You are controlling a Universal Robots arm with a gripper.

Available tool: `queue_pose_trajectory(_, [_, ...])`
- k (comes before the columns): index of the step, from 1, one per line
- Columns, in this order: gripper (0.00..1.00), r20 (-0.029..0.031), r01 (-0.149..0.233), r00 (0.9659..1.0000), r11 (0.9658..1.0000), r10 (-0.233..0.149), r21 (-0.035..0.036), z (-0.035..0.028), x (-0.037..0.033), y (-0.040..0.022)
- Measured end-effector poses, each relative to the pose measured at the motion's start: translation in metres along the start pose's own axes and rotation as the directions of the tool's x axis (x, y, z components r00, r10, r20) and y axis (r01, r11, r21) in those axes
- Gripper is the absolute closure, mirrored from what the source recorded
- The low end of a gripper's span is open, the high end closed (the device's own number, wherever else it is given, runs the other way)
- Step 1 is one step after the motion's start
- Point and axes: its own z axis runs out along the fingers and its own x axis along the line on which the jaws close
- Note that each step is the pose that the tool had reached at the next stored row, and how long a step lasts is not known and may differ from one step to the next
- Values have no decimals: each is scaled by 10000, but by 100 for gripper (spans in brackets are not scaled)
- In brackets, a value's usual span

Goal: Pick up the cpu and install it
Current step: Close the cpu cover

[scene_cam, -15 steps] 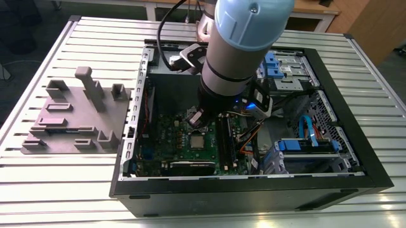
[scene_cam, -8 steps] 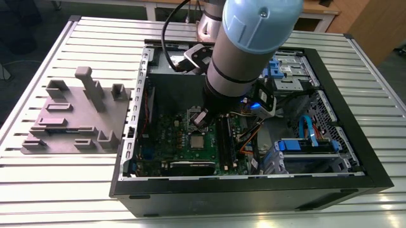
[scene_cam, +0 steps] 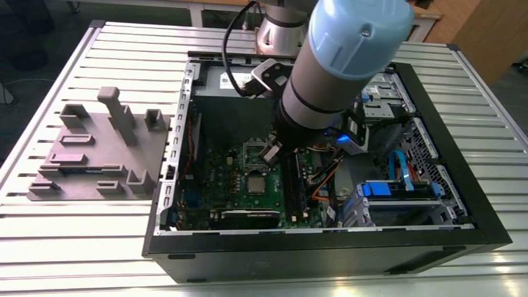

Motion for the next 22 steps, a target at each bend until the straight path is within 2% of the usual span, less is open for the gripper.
queue_pose_trajectory(2, [89,243,51,9997,9996,-44,-263,-2,-22,-21])
queue_pose_trajectory(3, [89,336,82,9994,9993,-69,-367,0,-27,-27])
queue_pose_trajectory(4, [89,381,111,9992,9990,-95,-422,7,-29,-30])
queue_pose_trajectory(7, [89,401,159,9991,9988,-140,-458,55,-40,-35])
queue_pose_trajectory(9, [89,439,183,9989,9986,-161,-505,79,-51,-32])
queue_pose_trajectory(10, [89,480,202,9987,9983,-175,-551,89,-55,-30])
queue_pose_trajectory(12, [89,638,263,9977,9970,-217,-722,97,-57,-29])
queue_pose_trajectory(13, [89,696,287,9973,9965,-233,-784,104,-57,-30])
queue_pose_trajectory(14, [89,728,304,9970,9962,-244,-820,116,-57,-30])
queue_pose_trajectory(22, [89,839,339,9961,9950,-260,-935,265,-89,-7])
